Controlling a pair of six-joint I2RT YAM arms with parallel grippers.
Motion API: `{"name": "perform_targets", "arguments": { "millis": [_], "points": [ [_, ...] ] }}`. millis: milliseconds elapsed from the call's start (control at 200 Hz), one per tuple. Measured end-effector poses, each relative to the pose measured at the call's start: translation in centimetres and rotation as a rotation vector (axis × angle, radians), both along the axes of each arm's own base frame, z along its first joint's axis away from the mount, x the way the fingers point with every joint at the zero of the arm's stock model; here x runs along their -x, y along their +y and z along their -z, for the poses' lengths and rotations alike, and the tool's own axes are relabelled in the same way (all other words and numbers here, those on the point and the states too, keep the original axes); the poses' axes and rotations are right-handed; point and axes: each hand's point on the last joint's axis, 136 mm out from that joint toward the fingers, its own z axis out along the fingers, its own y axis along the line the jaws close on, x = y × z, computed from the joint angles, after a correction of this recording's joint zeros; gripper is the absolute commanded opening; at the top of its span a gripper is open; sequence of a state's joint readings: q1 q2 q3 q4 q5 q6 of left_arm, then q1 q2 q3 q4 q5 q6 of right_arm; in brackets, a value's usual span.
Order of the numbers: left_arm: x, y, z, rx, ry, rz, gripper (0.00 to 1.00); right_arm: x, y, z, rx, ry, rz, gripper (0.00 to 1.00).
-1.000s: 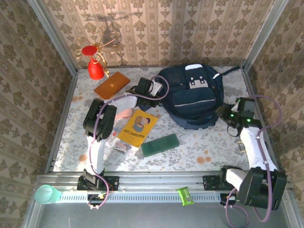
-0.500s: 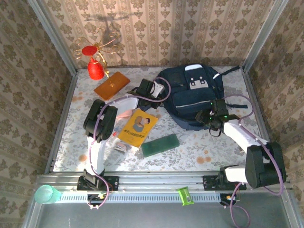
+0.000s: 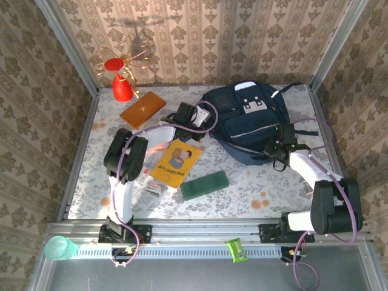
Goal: Pack the student bag
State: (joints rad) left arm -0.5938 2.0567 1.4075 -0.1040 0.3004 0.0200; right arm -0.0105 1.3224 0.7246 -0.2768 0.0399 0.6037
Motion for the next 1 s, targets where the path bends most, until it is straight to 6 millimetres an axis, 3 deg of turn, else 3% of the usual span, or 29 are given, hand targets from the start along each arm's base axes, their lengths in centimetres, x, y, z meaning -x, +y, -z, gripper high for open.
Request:
{"name": "perform_targets", "arguments": {
  "millis": [195,450,535,630,810,920,1000],
  "points": [
    [0.0,0.0,-0.2,0.011,0.000,0.020,0.00,0.0,-1.1,-2.5,-0.017,-0.079,0.025,0.00],
    [-0.7,-0.2,-0.7,0.016,-0.004,0.027,0.00,0.4,-0.6,-2.0,-0.058,-0.071,-0.002,0.00],
    [-0.8,0.0,-0.5,0.016,-0.006,0.024,0.18,0.5,0.2,-1.8,-0.096,-0.076,-0.032,0.00],
    [-0.8,0.8,-0.2,0.018,-0.002,-0.002,0.31,0.5,1.5,-1.4,-0.132,-0.085,-0.064,0.00],
    [0.3,2.2,-0.9,0.051,0.011,-0.049,0.40,2.0,4.9,-0.7,-0.207,-0.104,-0.107,0.32],
    [1.2,2.4,-2.7,0.096,0.003,-0.074,0.42,2.5,7.3,-1.7,-0.195,-0.107,-0.209,0.47],
    [1.9,2.5,-3.9,0.126,0.006,-0.094,0.43,2.8,7.8,-3.2,-0.128,-0.116,-0.266,0.54]
  ]
}}
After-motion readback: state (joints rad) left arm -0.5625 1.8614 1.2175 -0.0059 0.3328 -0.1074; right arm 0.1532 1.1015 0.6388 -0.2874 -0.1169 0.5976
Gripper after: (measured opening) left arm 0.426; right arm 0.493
